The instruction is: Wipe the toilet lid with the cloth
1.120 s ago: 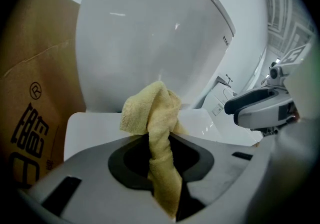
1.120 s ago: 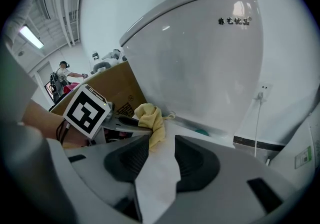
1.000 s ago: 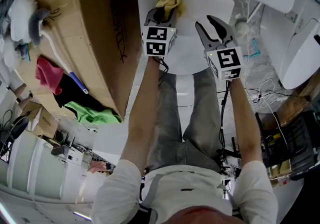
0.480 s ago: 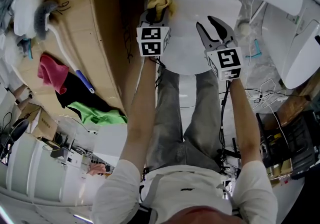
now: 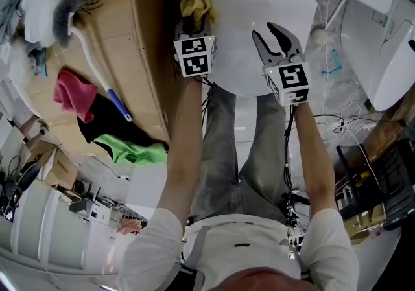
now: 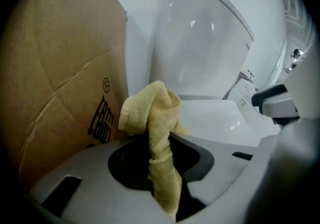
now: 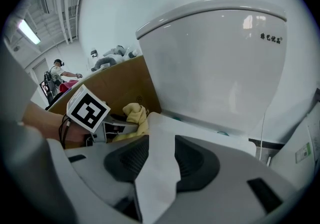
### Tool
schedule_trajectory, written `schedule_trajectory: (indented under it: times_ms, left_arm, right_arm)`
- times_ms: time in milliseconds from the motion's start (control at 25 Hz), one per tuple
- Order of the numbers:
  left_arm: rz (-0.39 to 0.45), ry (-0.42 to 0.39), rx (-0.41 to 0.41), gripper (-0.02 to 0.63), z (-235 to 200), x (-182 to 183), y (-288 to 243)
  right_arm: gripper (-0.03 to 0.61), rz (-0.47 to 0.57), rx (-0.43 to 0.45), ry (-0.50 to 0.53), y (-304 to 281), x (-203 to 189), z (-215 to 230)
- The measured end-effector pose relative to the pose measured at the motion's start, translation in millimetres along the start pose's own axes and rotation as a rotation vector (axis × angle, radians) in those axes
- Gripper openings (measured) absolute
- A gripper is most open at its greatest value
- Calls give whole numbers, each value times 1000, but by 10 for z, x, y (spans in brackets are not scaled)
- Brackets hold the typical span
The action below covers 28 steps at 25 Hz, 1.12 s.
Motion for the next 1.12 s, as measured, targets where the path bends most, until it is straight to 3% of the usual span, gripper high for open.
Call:
schedule_trajectory:
  times_ms: [240,480,800,1120]
  left_arm:
    - [-18,-35,74,106,-79,-118,202]
    - [-57,-185,206,106,-62,-288,333]
    - [-66,-144,149,104,132,-402,218]
    - [-74,-146,118,104,359,-411,152]
  right_arm:
    - [176,2,-8,-3,85,-71,-41]
    - [176,-2,-20,-16,230,-255,19]
    - [176,-6,-55,-67,440,-500,203]
    - [176,-8,-19,-61,485,-615,284]
Point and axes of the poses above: the fingertips, and each gripper's own axes: y backward along the fingers, z to its right, x out of its top, the point moved 3 cm from there along y, backward along the fingers
